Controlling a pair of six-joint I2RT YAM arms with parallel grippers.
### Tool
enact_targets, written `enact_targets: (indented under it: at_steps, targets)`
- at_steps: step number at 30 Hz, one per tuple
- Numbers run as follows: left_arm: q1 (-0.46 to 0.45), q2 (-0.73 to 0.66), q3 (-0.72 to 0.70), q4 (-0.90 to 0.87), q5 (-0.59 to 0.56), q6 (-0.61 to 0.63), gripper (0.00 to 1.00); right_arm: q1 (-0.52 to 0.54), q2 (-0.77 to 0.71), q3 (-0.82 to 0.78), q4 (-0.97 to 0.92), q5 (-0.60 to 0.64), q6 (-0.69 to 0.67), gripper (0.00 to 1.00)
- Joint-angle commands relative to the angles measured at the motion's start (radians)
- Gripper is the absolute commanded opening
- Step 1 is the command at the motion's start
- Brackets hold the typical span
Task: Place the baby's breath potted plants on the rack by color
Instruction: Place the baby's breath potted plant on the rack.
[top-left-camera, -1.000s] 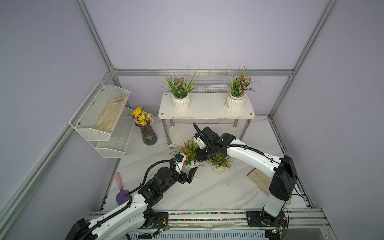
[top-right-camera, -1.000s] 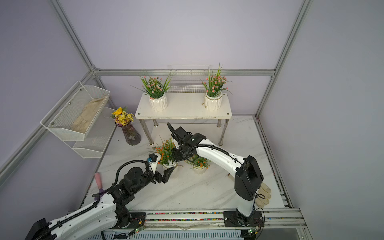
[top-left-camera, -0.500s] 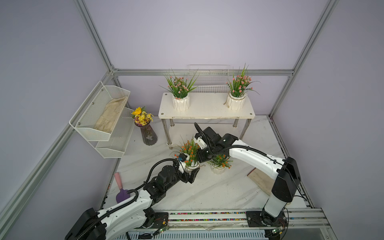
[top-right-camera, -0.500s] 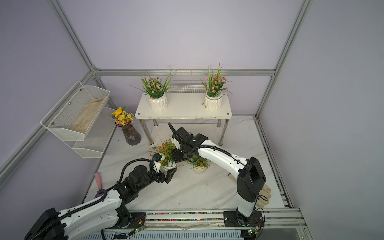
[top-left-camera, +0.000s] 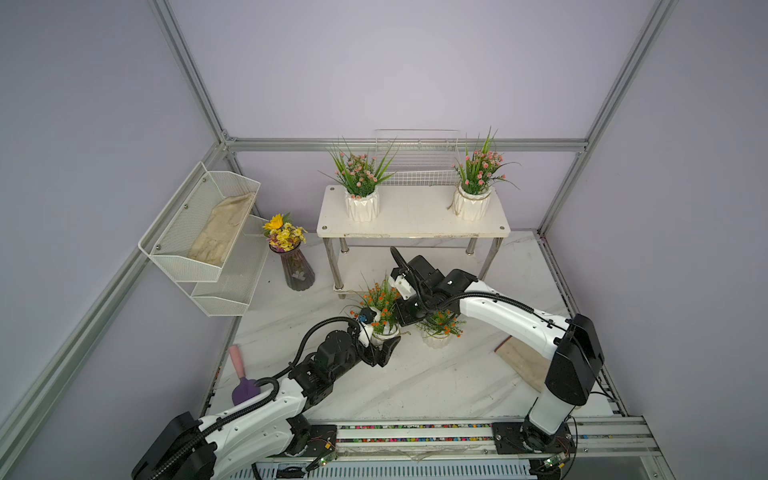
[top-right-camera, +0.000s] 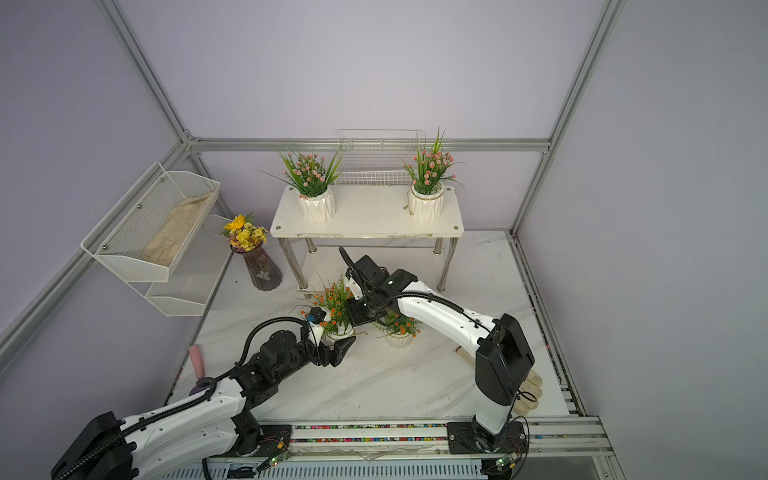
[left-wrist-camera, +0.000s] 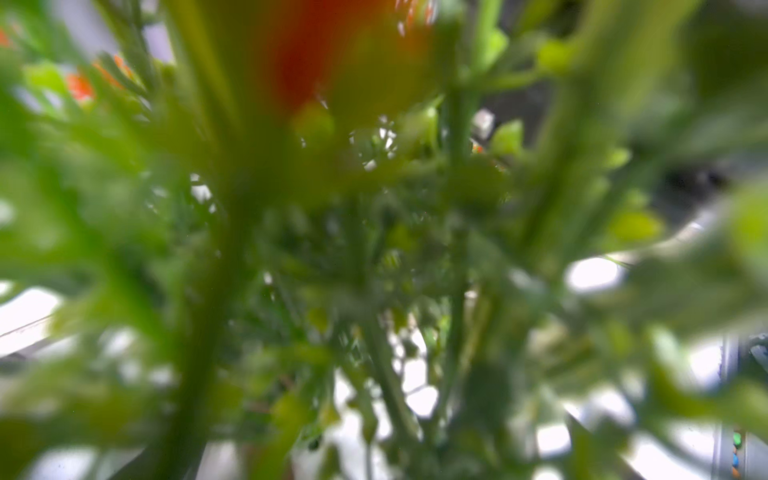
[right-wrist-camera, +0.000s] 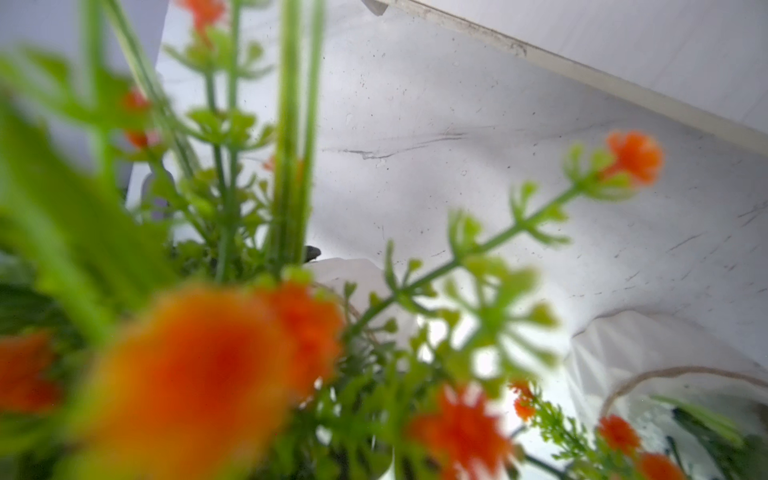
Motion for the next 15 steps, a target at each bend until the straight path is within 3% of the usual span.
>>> enact_targets:
  at_steps: [1, 4, 10, 15]
  targets:
    - [-0.003, -0.016, 0.024, 0.081, -0.051, -0.014, 0.34, 0.006, -0.08, 0.011, 0.069, -0.001, 0.002, 0.29]
    - [-0.002, -0.008, 0.032, 0.082, -0.083, -0.021, 0.28, 0.006, -0.098, 0.013, 0.059, 0.033, 0.002, 0.38]
    - [-0.004, 0.008, 0.029, 0.17, -0.159, -0.011, 0.26, -0.013, -0.167, -0.005, 0.041, 0.1, 0.015, 0.38]
    - [-0.002, 0.094, 0.078, 0.232, -0.281, 0.001, 0.25, -0.042, -0.312, -0.059, 0.037, 0.175, 0.039, 0.41]
